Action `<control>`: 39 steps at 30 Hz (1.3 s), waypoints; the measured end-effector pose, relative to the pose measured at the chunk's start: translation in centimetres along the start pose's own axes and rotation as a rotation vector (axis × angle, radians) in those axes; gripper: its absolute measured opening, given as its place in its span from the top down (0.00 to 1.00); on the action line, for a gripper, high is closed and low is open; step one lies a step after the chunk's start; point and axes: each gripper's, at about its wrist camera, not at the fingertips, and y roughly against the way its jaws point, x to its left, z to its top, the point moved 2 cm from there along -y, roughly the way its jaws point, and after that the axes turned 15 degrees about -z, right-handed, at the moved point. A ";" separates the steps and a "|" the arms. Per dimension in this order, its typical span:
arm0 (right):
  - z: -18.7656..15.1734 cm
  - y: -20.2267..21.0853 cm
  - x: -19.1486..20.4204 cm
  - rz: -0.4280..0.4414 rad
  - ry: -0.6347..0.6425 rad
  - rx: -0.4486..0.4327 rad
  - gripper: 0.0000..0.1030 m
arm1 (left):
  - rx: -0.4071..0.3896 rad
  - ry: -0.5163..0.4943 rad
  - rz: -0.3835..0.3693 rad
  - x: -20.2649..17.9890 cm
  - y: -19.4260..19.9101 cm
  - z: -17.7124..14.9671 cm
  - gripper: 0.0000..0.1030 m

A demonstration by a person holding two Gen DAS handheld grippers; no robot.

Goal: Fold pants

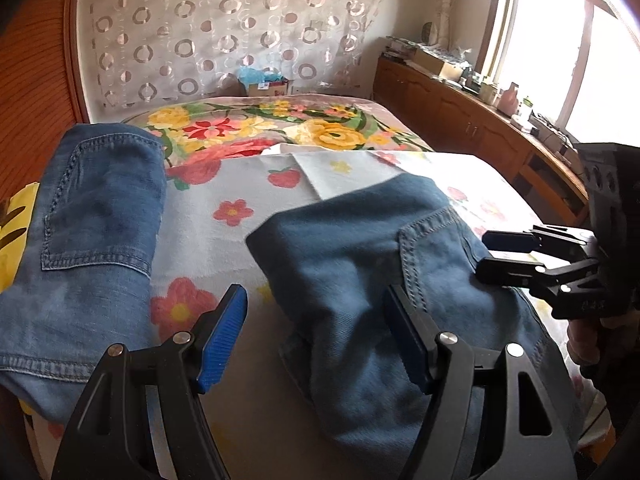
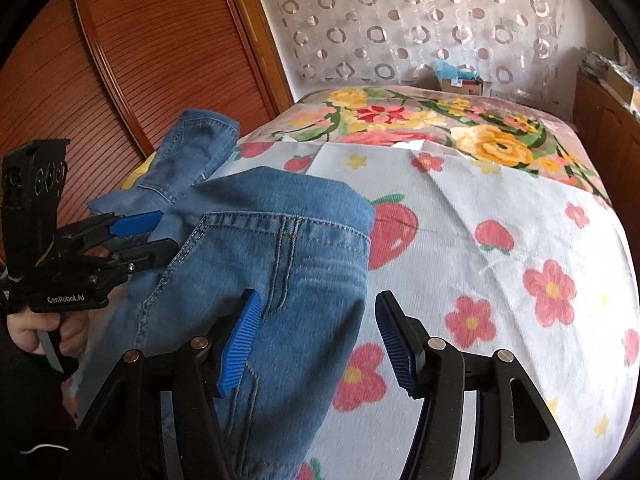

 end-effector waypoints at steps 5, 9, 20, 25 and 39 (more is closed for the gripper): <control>0.1 -1.1 0.1 0.022 -0.007 0.035 0.38 | 0.013 0.009 0.002 0.0 -0.7 0.0 0.30; 0.5 -1.7 0.1 0.051 -0.017 0.049 0.38 | 0.018 0.011 0.003 0.0 -1.0 -0.1 0.30; 0.4 -3.4 -1.1 0.156 -0.086 0.067 0.38 | 0.019 0.019 -0.003 -0.1 -1.4 0.0 0.30; 0.3 -3.6 -1.0 0.201 -0.093 0.078 0.51 | 0.010 0.037 -0.041 0.2 -1.6 -0.1 0.36; 3.9 3.3 2.9 0.174 0.035 -0.091 0.85 | -0.059 0.038 -0.105 -0.9 1.1 1.2 0.76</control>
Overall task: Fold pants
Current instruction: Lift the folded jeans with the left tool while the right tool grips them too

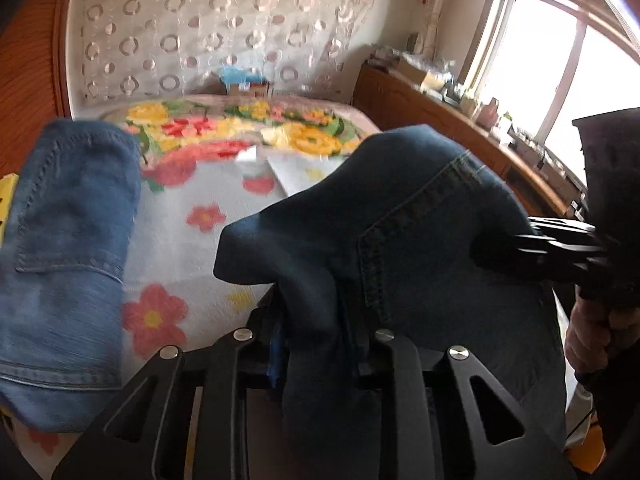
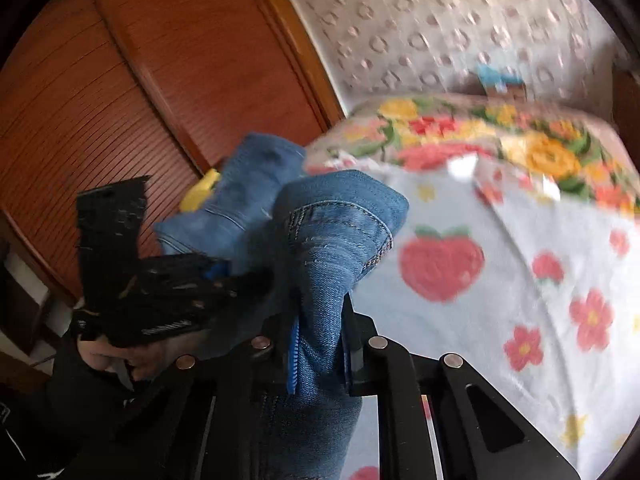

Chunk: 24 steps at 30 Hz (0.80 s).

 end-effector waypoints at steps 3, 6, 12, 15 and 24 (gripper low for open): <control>1.8 1.9 2.2 -0.006 0.061 -0.051 0.86 | -0.075 0.002 0.003 -0.2 2.5 1.2 0.76; 3.8 3.3 4.6 -0.011 0.120 -0.095 0.86 | -0.144 0.009 0.009 0.0 5.1 2.5 0.76; 8.1 4.9 10.1 0.000 0.233 -0.169 0.86 | -0.293 0.012 0.056 1.5 11.8 5.1 0.76; 10.0 5.3 13.1 0.031 0.289 -0.206 0.86 | -0.365 0.017 0.087 2.6 15.5 5.6 0.76; 15.2 4.2 21.9 0.229 0.369 -0.290 0.86 | -0.536 0.016 0.283 6.9 26.8 6.8 0.76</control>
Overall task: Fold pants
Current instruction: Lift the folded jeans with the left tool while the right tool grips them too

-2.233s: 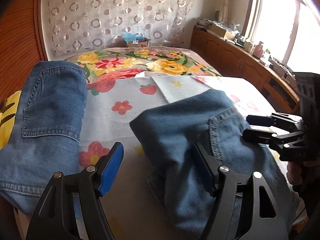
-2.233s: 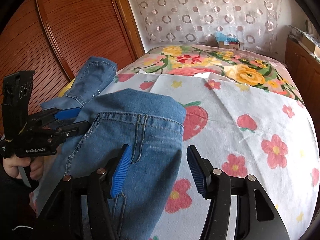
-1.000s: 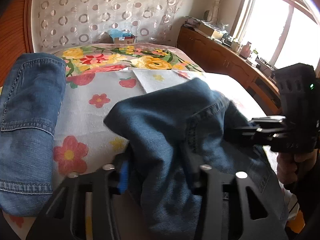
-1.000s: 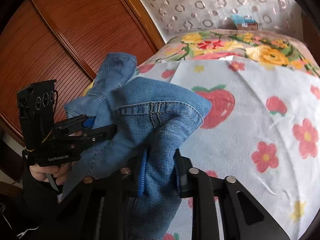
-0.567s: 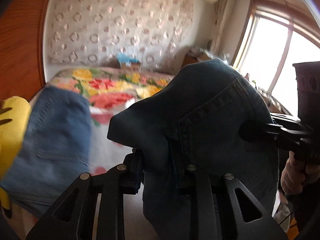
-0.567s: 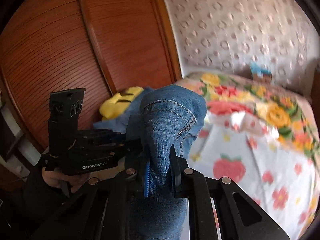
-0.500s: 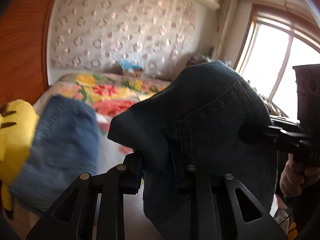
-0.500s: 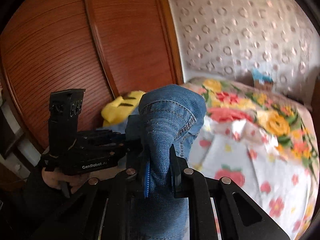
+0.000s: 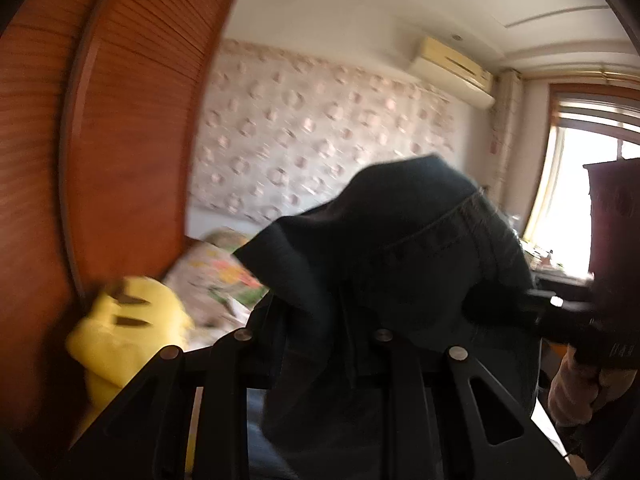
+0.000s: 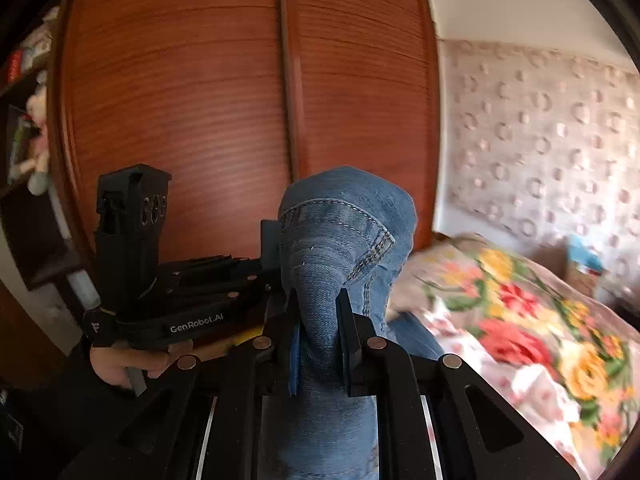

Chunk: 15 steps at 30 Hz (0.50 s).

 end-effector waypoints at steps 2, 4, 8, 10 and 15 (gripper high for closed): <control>0.7 -1.4 0.9 0.048 -0.015 -0.032 0.86 | -0.013 -0.019 0.051 1.5 0.3 1.1 0.76; 0.8 -2.9 0.6 0.090 -0.053 -0.059 0.86 | -0.015 -0.030 0.091 2.8 0.3 1.9 0.76; -2.8 -8.0 -3.0 0.087 -0.209 -0.051 0.86 | 0.077 -0.051 0.125 5.5 -4.1 1.2 0.76; -6.2 -12.0 -5.4 0.039 -0.283 0.008 0.86 | 0.158 -0.029 0.119 7.1 -7.6 -0.5 0.76; -15.2 -19.0 -8.9 -0.191 -0.282 0.186 0.85 | 0.320 0.023 0.099 8.9 -14.2 -6.8 0.76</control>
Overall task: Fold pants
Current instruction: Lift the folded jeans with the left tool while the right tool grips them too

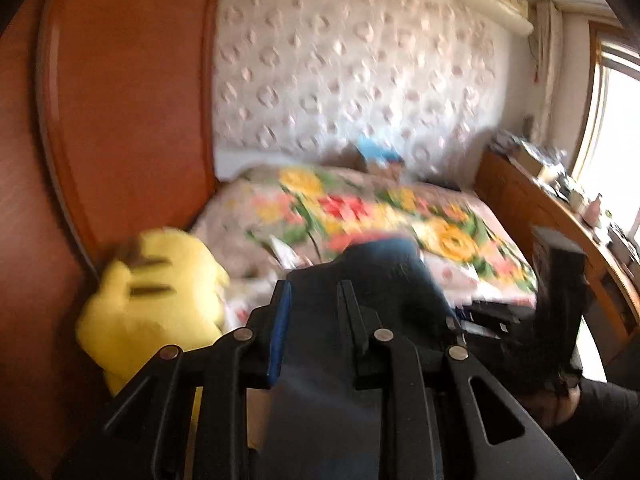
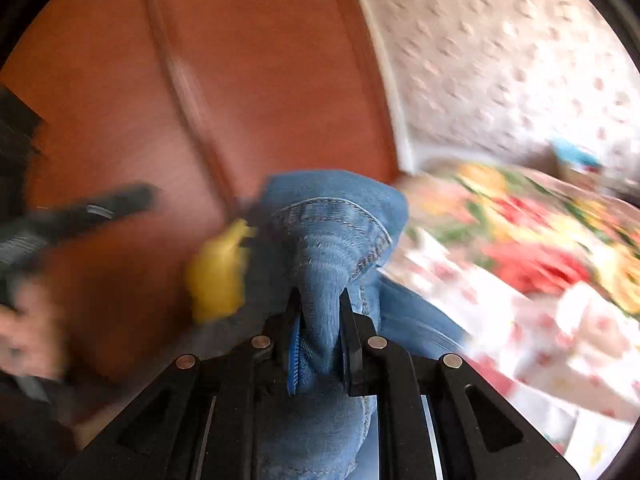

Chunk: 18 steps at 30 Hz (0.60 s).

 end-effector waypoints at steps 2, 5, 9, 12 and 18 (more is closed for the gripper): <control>-0.2 0.8 -1.1 0.025 -0.040 -0.005 0.84 | 0.028 -0.009 -0.009 -0.6 -1.0 -1.3 0.76; -0.2 1.8 -0.5 -0.023 -0.011 -0.005 0.84 | 0.053 -0.026 -0.008 -2.1 -1.3 -2.6 0.76; 0.6 2.4 0.5 -0.057 0.033 0.035 0.76 | 0.069 -0.045 -0.007 -3.6 -0.6 -4.1 0.76; 3.0 3.1 0.0 -0.107 0.059 0.029 0.64 | 0.099 -0.051 0.000 -4.0 -0.7 -5.0 0.76; 5.7 7.4 2.1 -0.043 0.099 -0.072 0.65 | 0.119 -0.031 -0.002 -4.2 -0.7 -6.1 0.76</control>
